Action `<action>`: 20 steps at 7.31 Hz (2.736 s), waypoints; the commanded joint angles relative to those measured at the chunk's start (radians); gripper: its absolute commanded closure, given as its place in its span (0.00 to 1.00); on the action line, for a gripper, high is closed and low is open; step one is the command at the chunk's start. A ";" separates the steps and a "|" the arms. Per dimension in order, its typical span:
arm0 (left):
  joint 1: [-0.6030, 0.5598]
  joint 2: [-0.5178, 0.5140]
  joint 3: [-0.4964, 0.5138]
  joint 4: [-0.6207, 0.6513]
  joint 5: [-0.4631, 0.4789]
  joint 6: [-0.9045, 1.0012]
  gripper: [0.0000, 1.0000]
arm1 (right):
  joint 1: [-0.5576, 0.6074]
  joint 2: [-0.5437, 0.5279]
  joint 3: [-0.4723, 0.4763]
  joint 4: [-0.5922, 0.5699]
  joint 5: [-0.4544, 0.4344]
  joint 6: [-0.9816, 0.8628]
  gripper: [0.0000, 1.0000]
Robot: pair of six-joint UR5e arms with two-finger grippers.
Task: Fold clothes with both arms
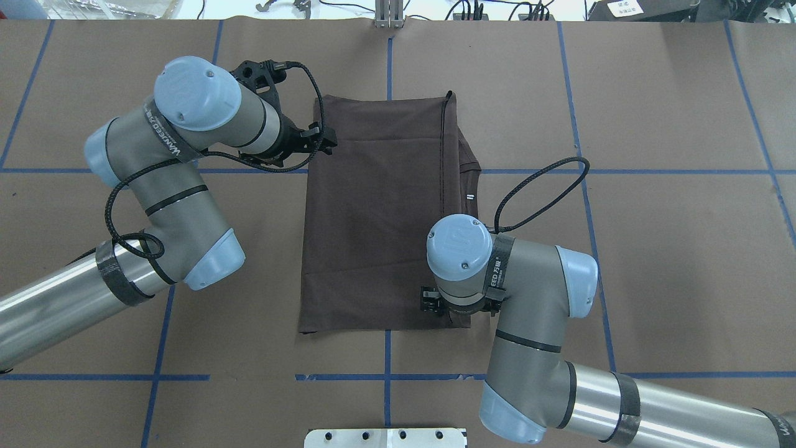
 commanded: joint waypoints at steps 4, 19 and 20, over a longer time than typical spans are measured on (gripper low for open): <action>0.006 0.003 0.004 -0.005 0.002 0.001 0.00 | 0.023 -0.001 0.016 -0.054 0.003 -0.037 0.00; 0.037 0.002 0.001 -0.013 0.002 -0.002 0.00 | 0.138 0.008 0.089 -0.110 -0.012 -0.259 0.00; 0.037 0.003 0.001 -0.013 0.002 -0.002 0.00 | 0.137 0.025 0.076 -0.094 -0.014 -0.273 0.00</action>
